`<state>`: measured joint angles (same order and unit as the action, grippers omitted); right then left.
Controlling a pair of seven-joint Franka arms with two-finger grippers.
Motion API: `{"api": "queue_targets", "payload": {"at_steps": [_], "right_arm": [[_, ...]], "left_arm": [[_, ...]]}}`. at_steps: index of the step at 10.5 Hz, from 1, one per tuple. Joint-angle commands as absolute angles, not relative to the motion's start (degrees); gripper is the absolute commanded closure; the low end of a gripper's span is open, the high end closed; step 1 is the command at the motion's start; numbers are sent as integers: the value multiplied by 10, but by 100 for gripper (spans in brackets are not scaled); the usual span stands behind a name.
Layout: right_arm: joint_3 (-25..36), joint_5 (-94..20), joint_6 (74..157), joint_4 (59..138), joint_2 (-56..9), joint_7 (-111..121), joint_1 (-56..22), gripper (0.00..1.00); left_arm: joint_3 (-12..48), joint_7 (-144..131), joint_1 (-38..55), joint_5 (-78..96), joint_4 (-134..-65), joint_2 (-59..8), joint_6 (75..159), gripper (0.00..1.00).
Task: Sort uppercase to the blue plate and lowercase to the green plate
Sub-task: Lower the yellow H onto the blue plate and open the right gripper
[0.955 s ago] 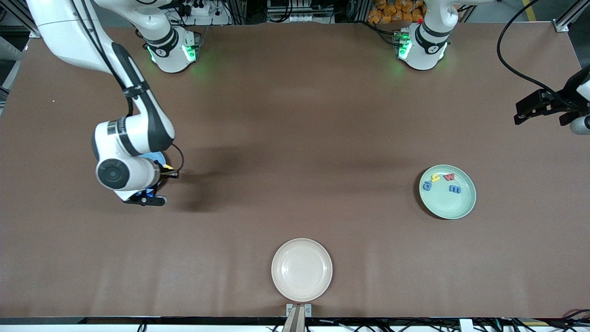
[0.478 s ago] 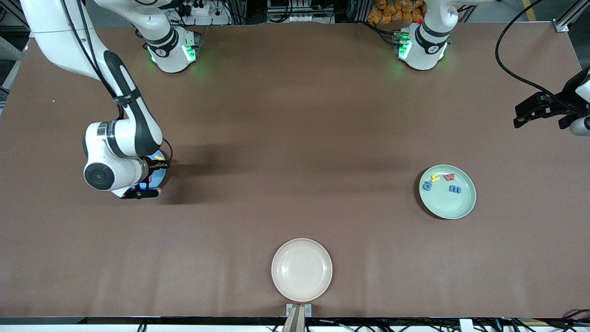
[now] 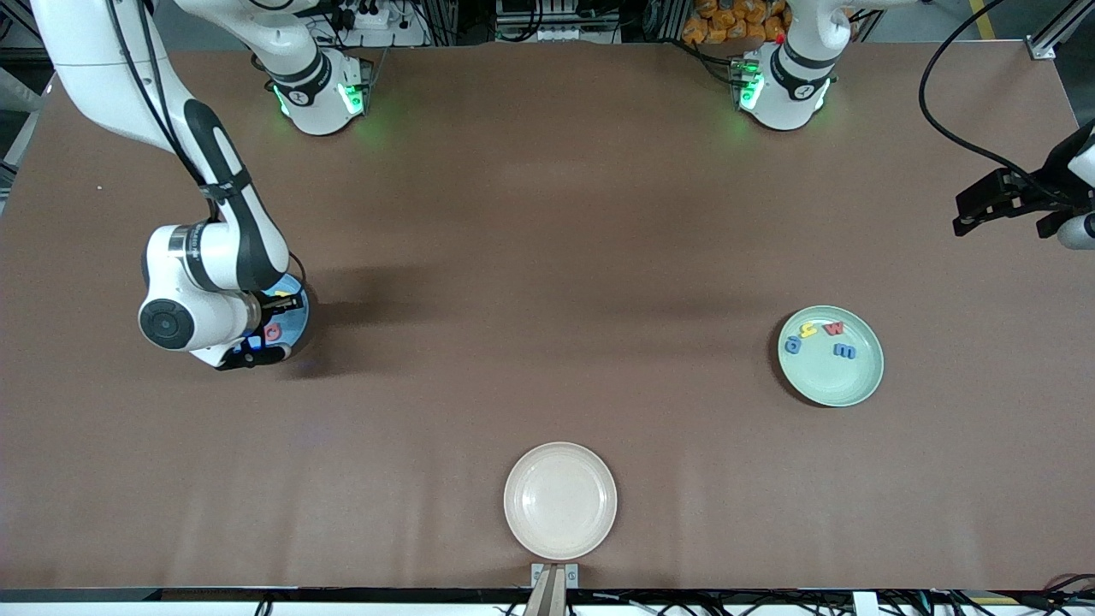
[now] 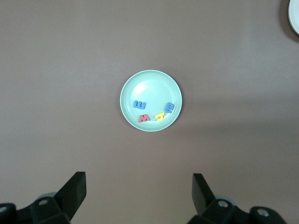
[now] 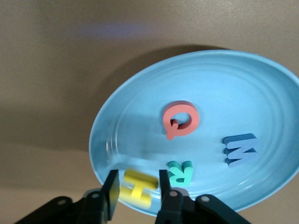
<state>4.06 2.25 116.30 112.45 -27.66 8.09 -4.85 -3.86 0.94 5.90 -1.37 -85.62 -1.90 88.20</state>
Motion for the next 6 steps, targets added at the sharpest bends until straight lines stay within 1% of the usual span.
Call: {"api": "queue_targets", "payload": {"at_steps": [1,2,4,6], "right_arm": [[40,12,1167,1130,-272,94,-47,26],[40,12,1165,1128,-271,93,-47,22],[40,12,1163,1114,-266,89,-47,22],[40,13,1163,1099,-248,84,-48,21]], "left_arm": [[-27,-3,59,-25,-875,1,889,0],[-19,-21,58,-25,-872,1,889,0],[-18,-28,58,-25,-872,1,887,0],[-18,-28,58,-25,-872,2,884,0]]}}
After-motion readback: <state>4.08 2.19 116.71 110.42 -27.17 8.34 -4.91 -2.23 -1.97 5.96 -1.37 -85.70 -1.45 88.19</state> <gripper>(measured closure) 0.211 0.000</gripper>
